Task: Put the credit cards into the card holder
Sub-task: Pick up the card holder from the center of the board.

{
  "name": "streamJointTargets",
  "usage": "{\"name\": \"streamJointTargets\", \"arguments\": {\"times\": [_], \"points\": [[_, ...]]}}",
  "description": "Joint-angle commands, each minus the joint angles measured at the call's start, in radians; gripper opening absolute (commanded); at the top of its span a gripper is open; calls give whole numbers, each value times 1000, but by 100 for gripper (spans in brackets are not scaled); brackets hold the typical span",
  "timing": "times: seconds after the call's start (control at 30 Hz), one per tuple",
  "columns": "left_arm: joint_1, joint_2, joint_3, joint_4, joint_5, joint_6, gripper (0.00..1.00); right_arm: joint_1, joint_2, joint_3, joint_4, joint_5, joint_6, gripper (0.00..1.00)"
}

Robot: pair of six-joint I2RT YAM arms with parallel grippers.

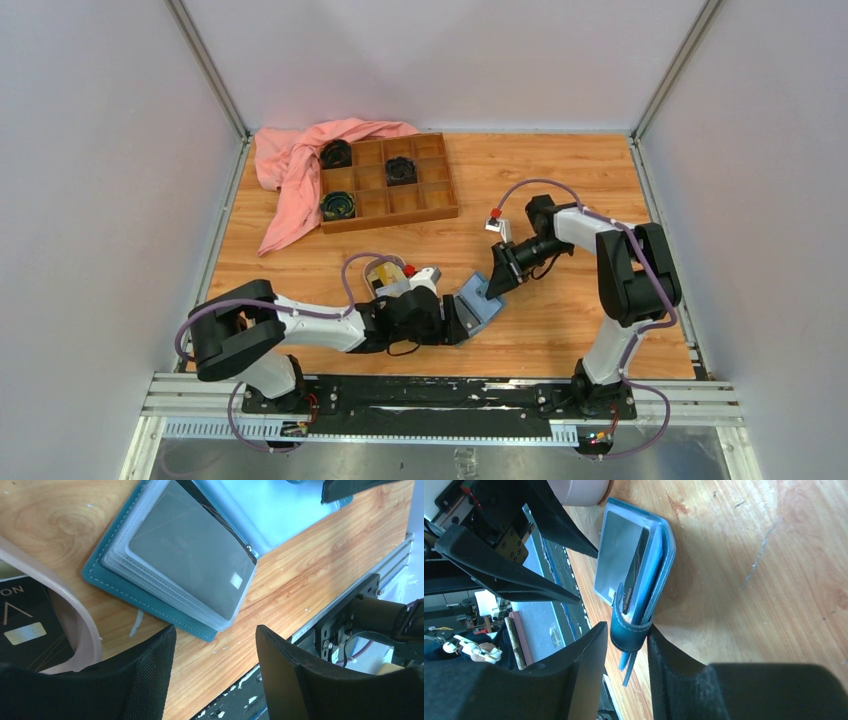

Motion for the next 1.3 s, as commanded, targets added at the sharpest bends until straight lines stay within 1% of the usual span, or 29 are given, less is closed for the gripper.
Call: {"name": "streamJointTargets", "arguments": {"times": [0.0, 0.07, 0.13, 0.2, 0.23, 0.37, 0.47, 0.57, 0.63, 0.7, 0.73, 0.77, 0.87, 0.93, 1.03, 1.17, 1.27], "points": [[25, -9, 25, -35, -57, 62, 65, 42, -35, 10, -26, 51, -23, 37], [31, -19, 36, -36, -58, 83, 65, 53, -52, 2, 4, 105, 3, 30], [36, -29, 48, -36, -57, 102, 65, 57, -73, -1, 33, 156, 36, 19], [44, -37, 58, -36, -54, 124, 66, 57, -107, -5, 64, 218, 77, 4], [48, -40, 64, -35, -50, 135, 66, 57, -130, -11, 84, 271, 102, 1], [61, -57, 83, -34, -30, 186, 66, 55, -220, -29, 143, 415, 185, 0], [69, -93, 89, -36, -21, 246, 67, 30, -262, -29, 148, 449, 208, 0], [81, -139, 89, -37, -19, 322, 68, -14, -283, -19, 117, 382, 132, 0], [101, -169, 86, -37, -14, 361, 77, -37, -296, -3, 80, 338, 55, 0], [131, -192, 88, -37, 15, 426, 90, -51, -324, -7, 67, 302, -20, 0], [152, -200, 92, -37, 46, 466, 94, -55, -344, -15, 68, 290, -57, 0], [190, -209, 96, -38, 85, 504, 96, -56, -366, -31, 71, 281, -97, 0], [271, -240, 113, -38, 221, 635, 96, -60, -433, -76, 92, 241, -186, 0], [294, -264, 119, -38, 273, 746, 96, -69, -467, -95, 97, 194, -229, 0], [305, -276, 117, -39, 353, 892, 97, -84, -517, -109, 99, 122, -289, 0], [306, -289, 82, -38, 409, 1057, 98, -93, -583, -134, 96, 35, -382, 0], [306, -317, 53, -38, 436, 1175, 99, -94, -618, -148, 61, -36, -496, 0]]}}
